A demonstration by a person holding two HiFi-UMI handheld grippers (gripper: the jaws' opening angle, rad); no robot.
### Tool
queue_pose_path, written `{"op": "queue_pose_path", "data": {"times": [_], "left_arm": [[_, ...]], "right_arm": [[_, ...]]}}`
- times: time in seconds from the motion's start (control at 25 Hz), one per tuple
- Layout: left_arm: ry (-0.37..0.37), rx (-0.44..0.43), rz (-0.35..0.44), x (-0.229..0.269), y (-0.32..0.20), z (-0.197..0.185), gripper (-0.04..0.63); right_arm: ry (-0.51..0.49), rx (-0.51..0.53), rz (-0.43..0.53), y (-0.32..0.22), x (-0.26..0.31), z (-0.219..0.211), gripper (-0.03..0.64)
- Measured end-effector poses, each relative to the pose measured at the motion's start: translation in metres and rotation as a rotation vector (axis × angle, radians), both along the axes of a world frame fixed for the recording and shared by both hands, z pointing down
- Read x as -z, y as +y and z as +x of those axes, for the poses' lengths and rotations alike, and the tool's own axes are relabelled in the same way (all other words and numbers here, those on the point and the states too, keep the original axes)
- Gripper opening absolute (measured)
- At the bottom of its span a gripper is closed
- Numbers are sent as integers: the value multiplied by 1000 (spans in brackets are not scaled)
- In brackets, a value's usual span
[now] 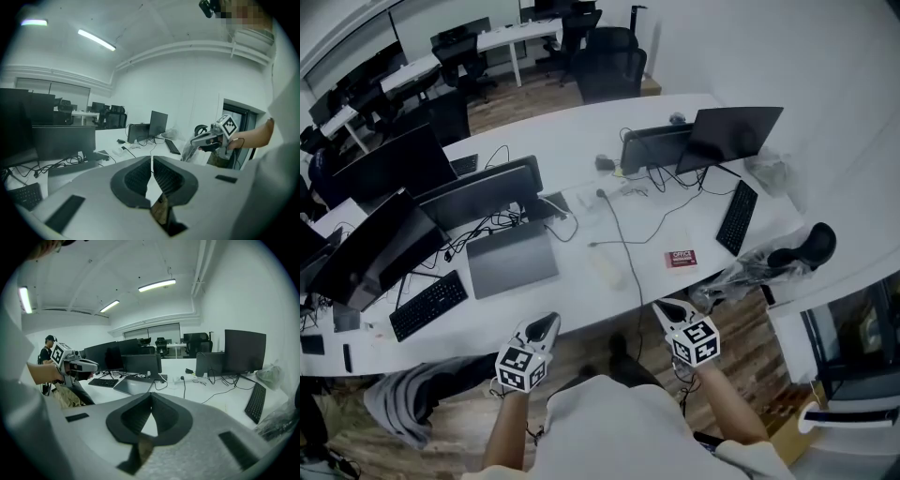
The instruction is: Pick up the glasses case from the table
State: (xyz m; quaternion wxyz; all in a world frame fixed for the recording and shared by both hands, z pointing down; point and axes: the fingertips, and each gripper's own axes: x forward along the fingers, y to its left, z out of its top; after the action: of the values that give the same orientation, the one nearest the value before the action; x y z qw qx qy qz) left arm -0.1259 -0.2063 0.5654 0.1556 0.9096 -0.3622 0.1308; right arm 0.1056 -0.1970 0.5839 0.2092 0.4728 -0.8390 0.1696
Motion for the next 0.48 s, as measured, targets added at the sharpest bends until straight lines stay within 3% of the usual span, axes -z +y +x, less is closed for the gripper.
{"op": "queue_pose_path", "data": {"times": [0.48], "left_arm": [[-3, 136, -40, -14, -74, 25, 14]], "right_arm": [[-8, 151, -34, -101, -15, 17, 2]]}}
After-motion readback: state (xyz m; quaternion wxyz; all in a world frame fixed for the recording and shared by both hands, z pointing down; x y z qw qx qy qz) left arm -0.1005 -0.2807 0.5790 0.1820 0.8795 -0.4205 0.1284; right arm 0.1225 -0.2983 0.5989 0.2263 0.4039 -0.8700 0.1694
